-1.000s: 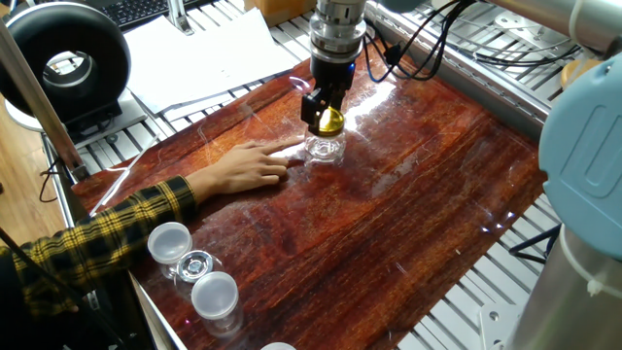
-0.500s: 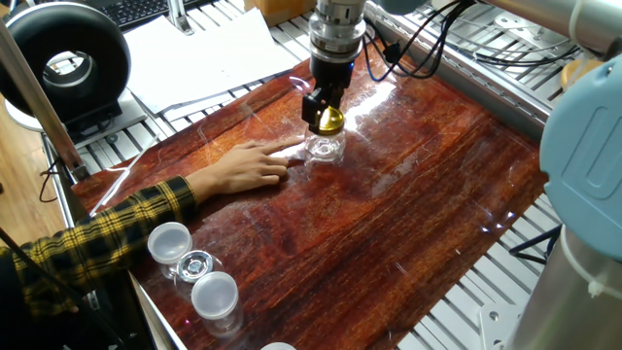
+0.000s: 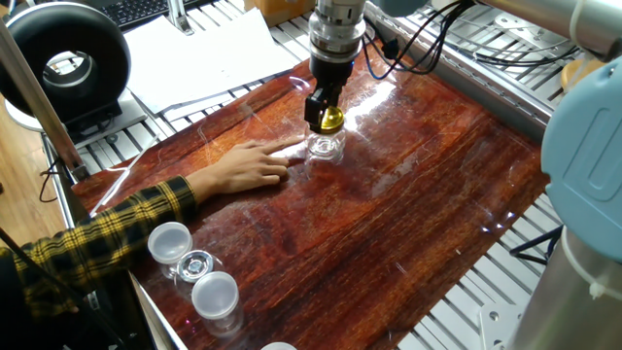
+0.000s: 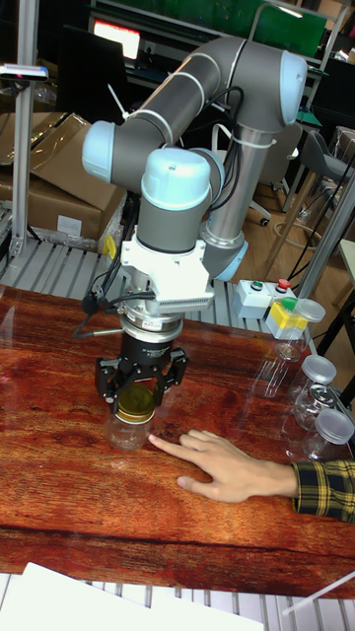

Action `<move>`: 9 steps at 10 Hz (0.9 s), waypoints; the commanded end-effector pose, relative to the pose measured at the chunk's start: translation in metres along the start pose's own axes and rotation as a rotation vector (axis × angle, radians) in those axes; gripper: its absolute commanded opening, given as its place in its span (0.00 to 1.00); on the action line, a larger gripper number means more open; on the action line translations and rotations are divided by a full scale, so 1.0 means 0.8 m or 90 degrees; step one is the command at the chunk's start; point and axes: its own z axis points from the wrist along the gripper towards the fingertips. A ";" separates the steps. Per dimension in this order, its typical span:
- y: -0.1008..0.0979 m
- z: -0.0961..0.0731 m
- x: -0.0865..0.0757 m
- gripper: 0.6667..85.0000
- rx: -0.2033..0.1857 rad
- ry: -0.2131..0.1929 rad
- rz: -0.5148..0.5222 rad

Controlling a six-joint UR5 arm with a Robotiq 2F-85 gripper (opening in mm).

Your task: Unscrew the lid from the jar

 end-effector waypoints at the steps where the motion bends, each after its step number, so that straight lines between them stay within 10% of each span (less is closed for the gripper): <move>1: -0.003 -0.001 -0.006 0.77 0.011 -0.006 -0.057; 9: 0.003 -0.002 -0.006 0.77 0.008 -0.009 -0.124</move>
